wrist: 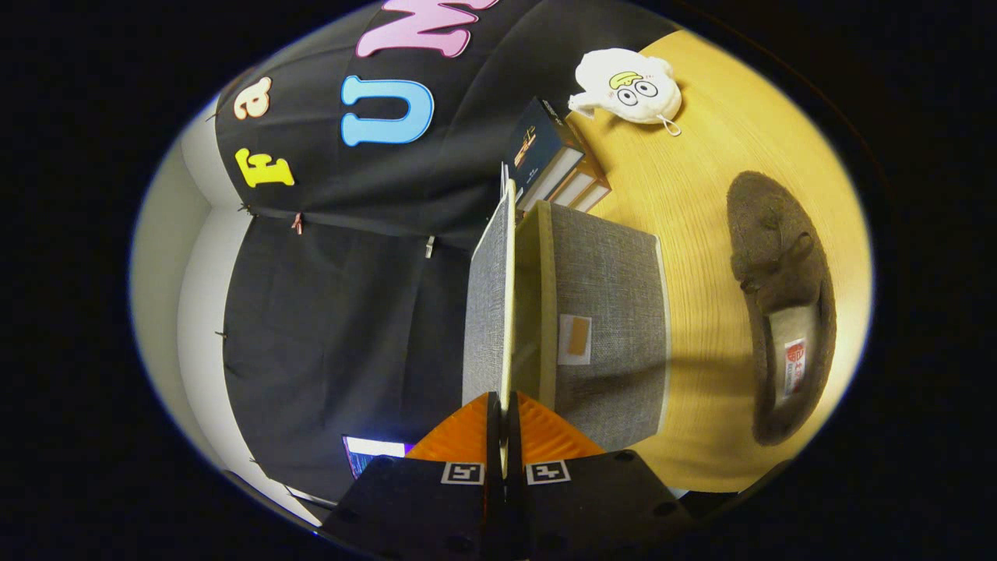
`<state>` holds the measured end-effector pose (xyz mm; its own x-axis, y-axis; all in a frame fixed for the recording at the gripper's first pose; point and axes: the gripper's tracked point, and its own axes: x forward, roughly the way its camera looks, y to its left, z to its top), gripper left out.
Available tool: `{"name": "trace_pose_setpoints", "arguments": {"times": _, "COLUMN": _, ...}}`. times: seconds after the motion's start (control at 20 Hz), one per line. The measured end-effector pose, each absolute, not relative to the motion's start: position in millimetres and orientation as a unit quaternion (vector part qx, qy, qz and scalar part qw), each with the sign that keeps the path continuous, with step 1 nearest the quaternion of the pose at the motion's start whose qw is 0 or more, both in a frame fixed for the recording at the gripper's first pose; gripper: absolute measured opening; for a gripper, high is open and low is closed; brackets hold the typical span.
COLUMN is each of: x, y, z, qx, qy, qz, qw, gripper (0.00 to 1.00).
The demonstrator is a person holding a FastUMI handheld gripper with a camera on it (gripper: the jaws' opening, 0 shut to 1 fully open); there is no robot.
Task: Open the storage box then place both shoes into the box .Put the left shoe in first, then the right shoe, with the right side of both shoes facing outward in a uniform manner.
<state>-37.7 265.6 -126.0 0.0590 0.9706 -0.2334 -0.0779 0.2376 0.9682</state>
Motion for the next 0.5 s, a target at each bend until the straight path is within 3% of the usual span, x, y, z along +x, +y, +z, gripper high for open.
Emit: {"name": "trace_pose_setpoints", "arguments": {"times": 0.5, "x": -51.7, "y": 306.4, "z": -56.0, "qx": 0.408, "qy": 0.481, "qz": 0.457, "qw": 0.627, "gripper": 0.05}}
